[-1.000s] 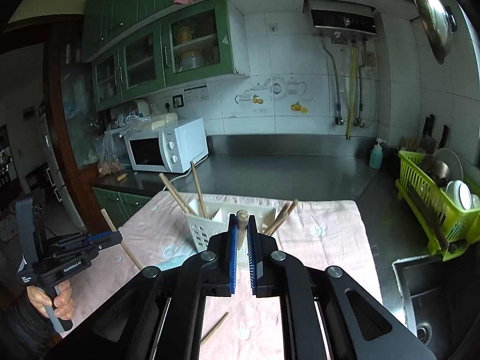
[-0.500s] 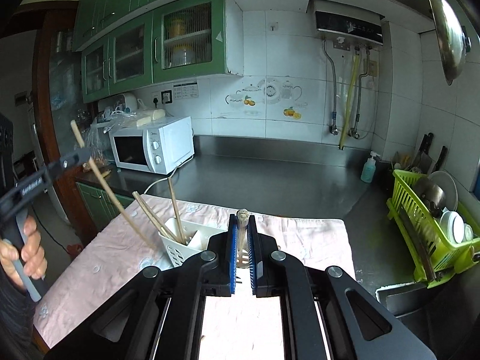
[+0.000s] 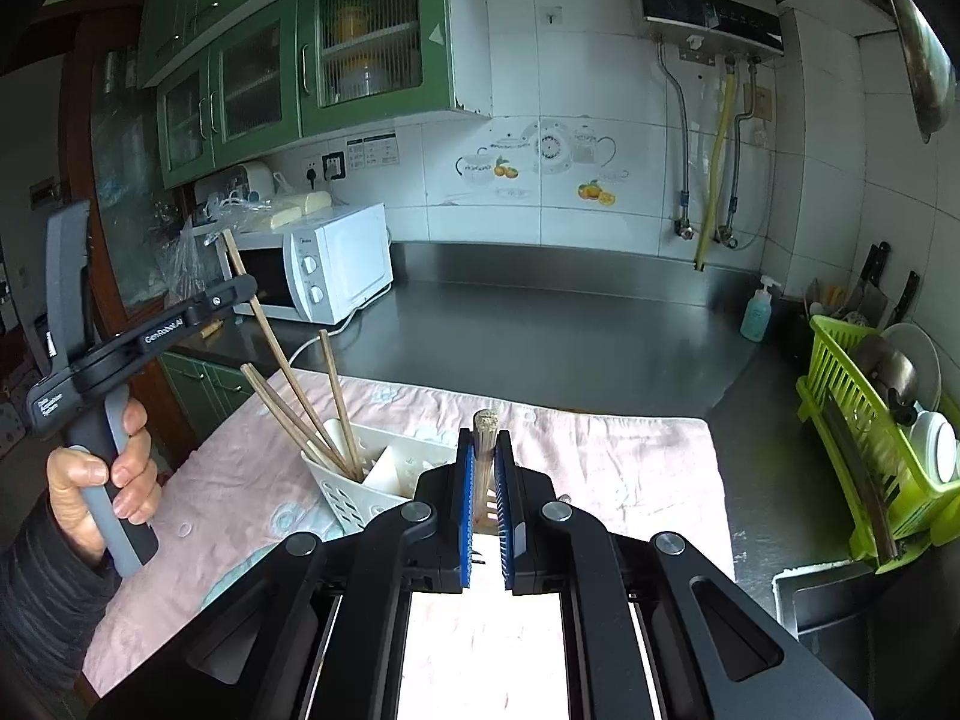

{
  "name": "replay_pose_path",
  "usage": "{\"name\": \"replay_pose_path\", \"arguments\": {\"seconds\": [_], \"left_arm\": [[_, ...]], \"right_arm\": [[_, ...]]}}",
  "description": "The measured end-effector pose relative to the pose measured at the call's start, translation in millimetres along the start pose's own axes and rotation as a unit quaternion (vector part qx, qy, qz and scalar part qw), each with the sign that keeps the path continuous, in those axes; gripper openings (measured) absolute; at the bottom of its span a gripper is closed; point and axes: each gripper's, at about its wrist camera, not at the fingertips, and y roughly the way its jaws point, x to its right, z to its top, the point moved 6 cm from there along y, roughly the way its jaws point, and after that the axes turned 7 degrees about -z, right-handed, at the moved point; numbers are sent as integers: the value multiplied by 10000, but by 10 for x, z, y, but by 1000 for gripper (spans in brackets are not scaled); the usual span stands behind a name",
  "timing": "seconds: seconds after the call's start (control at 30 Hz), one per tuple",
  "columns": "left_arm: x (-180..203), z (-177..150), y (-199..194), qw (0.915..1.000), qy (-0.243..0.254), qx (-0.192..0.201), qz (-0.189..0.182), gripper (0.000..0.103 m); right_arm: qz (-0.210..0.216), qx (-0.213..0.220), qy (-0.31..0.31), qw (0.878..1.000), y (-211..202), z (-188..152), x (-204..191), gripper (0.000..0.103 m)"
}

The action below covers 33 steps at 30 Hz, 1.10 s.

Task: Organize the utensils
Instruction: 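Open both tools to drop the chopsticks into the holder, then lower both tools to the last two chopsticks and close on them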

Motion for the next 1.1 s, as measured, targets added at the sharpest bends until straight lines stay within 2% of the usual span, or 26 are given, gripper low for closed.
{"name": "replay_pose_path", "arguments": {"seconds": [0.1,0.3,0.4,0.5,0.67,0.73,0.8,0.93,1.1], "left_arm": [[-126,-87,130,9996,-200,-201,-5,5],[-194,-221,191,9991,-213,-354,24,7],[-163,-238,135,9993,-139,-351,-28,11],[-128,-217,33,9995,-114,-281,-60,21],[-70,-226,-188,9997,-44,-225,-113,23],[-64,-260,-313,9997,-11,-225,-84,28],[-73,-310,-471,9998,5,-197,-48,37],[-105,-474,-768,9996,43,-270,-15,38],[-208,-802,-1156,9992,113,-353,140,46]], "right_arm": [[8,-101,-14,9999,81,-32,-17,7],[8,-236,18,9997,227,-76,-49,7],[0,-231,41,9997,249,-89,-62,8],[-141,-166,-2,9998,235,-101,-62,8],[-234,64,7,9997,29,-164,-80,8],[-199,118,-1,9997,-81,-253,-122,8],[-193,93,-35,9998,-181,-407,-195,8],[29,-110,99,9999,-308,-828,-374,8],[246,-518,350,9977,-373,-1524,-668,8]]}}
